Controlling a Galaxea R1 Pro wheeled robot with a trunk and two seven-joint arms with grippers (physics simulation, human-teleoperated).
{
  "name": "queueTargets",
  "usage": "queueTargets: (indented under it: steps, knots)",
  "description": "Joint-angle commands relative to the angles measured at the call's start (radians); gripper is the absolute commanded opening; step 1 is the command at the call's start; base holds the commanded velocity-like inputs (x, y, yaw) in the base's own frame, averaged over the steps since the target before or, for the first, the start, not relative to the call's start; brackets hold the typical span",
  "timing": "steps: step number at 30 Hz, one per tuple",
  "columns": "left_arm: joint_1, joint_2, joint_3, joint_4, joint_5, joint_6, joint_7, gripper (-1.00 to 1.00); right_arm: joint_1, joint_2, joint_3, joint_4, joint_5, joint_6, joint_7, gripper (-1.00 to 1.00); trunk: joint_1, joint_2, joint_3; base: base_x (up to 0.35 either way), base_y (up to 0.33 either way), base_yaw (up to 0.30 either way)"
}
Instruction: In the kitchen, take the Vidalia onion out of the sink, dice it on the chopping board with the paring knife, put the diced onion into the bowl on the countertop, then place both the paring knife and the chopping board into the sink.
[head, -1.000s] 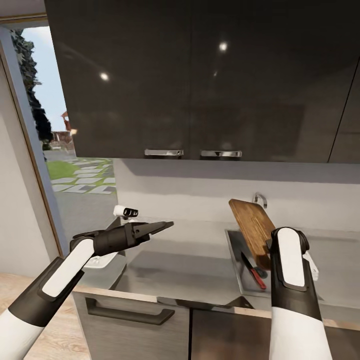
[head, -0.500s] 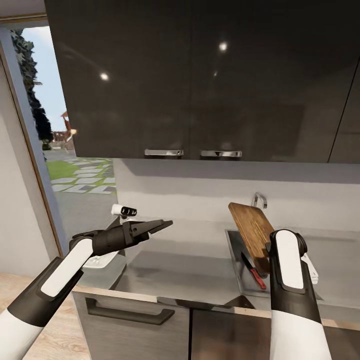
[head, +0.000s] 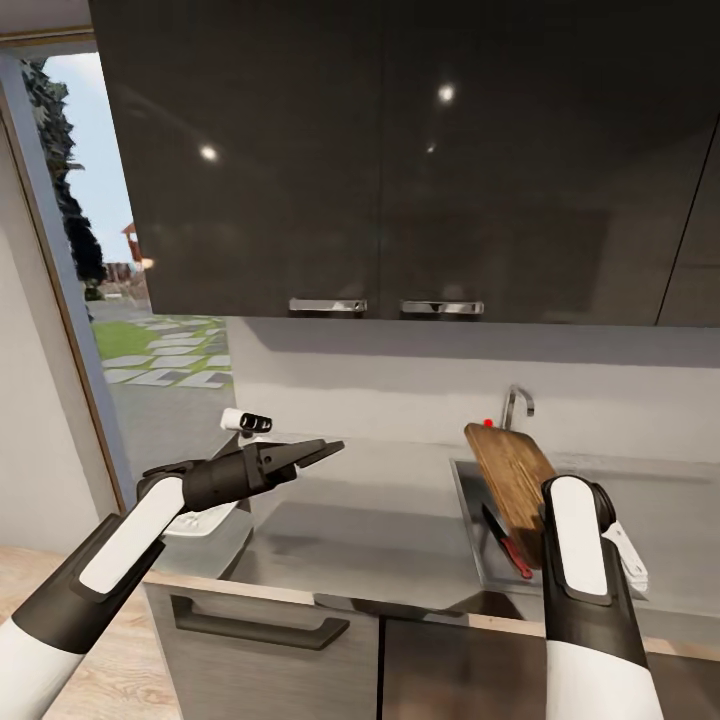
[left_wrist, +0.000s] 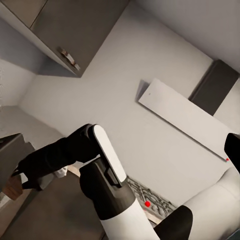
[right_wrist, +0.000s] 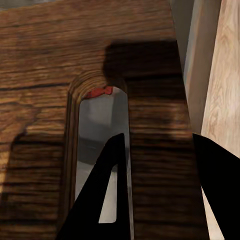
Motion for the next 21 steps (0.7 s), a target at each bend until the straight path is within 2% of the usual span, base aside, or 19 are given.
queueTargets:
  steps: [1, 3, 7, 14, 21]
  knots:
    - [-0.001, 0.001, -0.002, 0.0, 0.008, 0.006, 0.001, 1.0, 0.0, 0.001, -0.002, 0.0, -0.004, 0.007, -0.005, -1.0, 0.0, -0.001, 0.0, 0.0, 0.0, 0.0]
    - [-0.001, 0.001, -0.002, 0.0, 0.008, 0.006, 0.0, 1.0, 0.0, 0.001, -0.002, 0.0, 0.005, -0.008, -0.005, -1.0, 0.0, -0.001, 0.0, 0.0, 0.0, 0.0]
    - [-0.001, 0.002, -0.002, 0.0, 0.008, 0.006, 0.0, 1.0, -0.001, 0.001, -0.003, 0.01, 0.052, -0.065, -0.005, -1.0, 0.0, -0.001, 0.0, 0.0, 0.0, 0.0]
    - [-0.001, 0.002, -0.002, 0.0, 0.008, 0.006, 0.0, 1.0, -0.001, 0.001, -0.014, 0.061, 0.059, -0.155, -0.005, -1.0, 0.0, -0.001, 0.0, 0.0, 0.0, 0.0]
    - [-0.001, 0.005, -0.002, 0.0, 0.01, 0.006, 0.0, 1.0, -0.001, 0.001, -0.024, 0.099, 0.066, -0.192, -0.004, -1.0, 0.0, -0.001, 0.0, 0.0, 0.0, 0.0]
